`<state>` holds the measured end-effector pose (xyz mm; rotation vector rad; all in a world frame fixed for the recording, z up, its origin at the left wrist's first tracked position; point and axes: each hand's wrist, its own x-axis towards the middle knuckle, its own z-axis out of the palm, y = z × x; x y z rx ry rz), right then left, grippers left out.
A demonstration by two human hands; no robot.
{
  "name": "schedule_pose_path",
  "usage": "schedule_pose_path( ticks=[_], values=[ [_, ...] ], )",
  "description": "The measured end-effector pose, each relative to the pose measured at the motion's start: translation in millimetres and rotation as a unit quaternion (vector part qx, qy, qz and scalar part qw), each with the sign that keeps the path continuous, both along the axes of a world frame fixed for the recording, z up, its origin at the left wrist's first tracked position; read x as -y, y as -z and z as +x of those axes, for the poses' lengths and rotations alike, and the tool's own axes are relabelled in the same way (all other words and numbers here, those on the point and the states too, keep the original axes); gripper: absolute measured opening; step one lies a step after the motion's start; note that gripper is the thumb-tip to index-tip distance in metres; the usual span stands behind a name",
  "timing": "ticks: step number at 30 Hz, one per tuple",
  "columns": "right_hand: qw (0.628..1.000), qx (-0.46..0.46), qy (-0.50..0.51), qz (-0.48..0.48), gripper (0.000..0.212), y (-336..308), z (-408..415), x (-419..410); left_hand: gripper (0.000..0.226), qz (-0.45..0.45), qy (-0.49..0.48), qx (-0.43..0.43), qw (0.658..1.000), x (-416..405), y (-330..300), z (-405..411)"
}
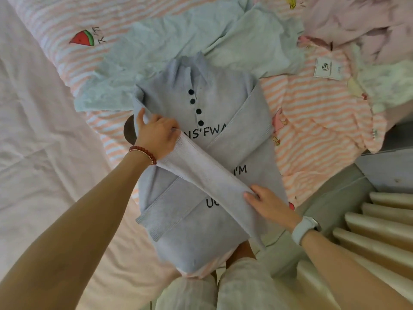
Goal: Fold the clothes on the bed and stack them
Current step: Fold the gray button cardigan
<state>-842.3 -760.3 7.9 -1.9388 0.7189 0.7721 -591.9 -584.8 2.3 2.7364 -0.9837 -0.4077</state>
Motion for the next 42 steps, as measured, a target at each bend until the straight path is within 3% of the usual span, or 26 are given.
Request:
schedule_pose_path(
  ticks=[2, 4, 6, 8, 9, 11, 13, 15, 17, 20, 23, 26, 30, 32, 34, 36, 38, 42],
  values=[
    [0.995, 0.063, 0.057, -0.053, 0.025, -6.3, -4.2, 15.8, 0.020, -0.003, -0.014, 0.037, 0.999, 0.6, 5.0, -4.4],
    [0.989, 0.061, 0.079, -0.107, 0.020, -3.2, -6.4, 35.5, 0.022, 0.026, -0.038, 0.055, 0.997, 6.1, 10.1, -8.2],
    [0.984, -0.027, 0.046, -0.173, 0.013, 6.6, -9.8, 49.5, 0.034, 0.065, -0.046, 0.055, 0.995, 13.4, 15.3, -14.0],
    [0.956, -0.113, -0.008, -0.270, 0.027, 15.9, -14.3, 54.0, 0.046, 0.072, -0.049, 0.060, 0.994, 18.6, 20.3, -21.6],
    [0.940, -0.107, -0.012, -0.325, 0.033, 19.0, -15.0, 52.7, 0.049, 0.057, -0.057, 0.062, 0.995, 19.1, 22.5, -26.6],
    [0.917, 0.021, -0.001, -0.397, 0.040, 20.1, -8.1, 43.6, 0.054, 0.033, -0.057, 0.071, 0.995, 14.9, 29.8, -37.5],
    [0.890, 0.158, -0.072, -0.421, 0.043, 22.7, 7.3, 30.9, 0.058, 0.070, -0.022, 0.074, 0.995, 8.5, 39.6, -48.2],
    [0.868, 0.198, -0.205, -0.405, 0.049, 36.0, 21.9, 18.9, 0.065, 0.148, 0.000, 0.042, 0.988, 4.9, 48.6, -53.1],
    [0.862, 0.196, -0.267, -0.384, 0.050, 48.5, 39.5, 11.5, 0.065, 0.180, 0.004, 0.016, 0.984, 7.6, 54.7, -50.8],
    [0.864, 0.265, -0.198, -0.379, 0.035, 45.8, 78.0, 16.7, 0.059, 0.121, -0.018, 0.001, 0.993, 18.1, 46.8, -35.6],
    [0.816, 0.354, -0.142, -0.434, 0.026, 31.8, 129.0, 39.9, 0.053, 0.050, -0.067, 0.055, 0.995, 20.7, 38.0, -2.0],
    [0.808, 0.395, -0.112, -0.424, 0.027, 26.6, 185.4, 71.9, 0.060, 0.040, -0.158, 0.078, 0.984, 21.2, 32.2, 44.4],
    [0.867, 0.253, -0.124, -0.411, 0.051, 32.9, 257.4, 110.8, 0.076, 0.082, -0.243, -0.026, 0.966, 22.5, 33.1, 104.0],
    [0.905, 0.172, -0.168, -0.350, 0.054, 41.9, 281.9, 125.7, 0.069, 0.031, -0.258, -0.118, 0.959, 20.8, 37.0, 126.3],
    [0.932, 0.149, -0.183, -0.276, 0.051, 45.7, 296.1, 135.5, 0.059, -0.017, -0.259, -0.175, 0.950, 21.5, 38.1, 137.8],
    [0.951, 0.154, -0.160, -0.215, 0.044, 39.6, 302.8, 138.4, 0.047, -0.037, -0.245, -0.159, 0.956, 25.9, 34.5, 143.0],
    [0.948, 0.185, -0.147, -0.211, 0.037, 30.4, 300.1, 136.7, 0.031, -0.082, -0.232, -0.107, 0.963, 31.3, 26.9, 141.0],
    [0.890, 0.333, -0.119, -0.289, 0.031, 4.9, 261.1, 119.9, 0.027, -0.164, -0.182, 0.023, 0.969, 28.6, 2.9, 98.9]
  ],
)
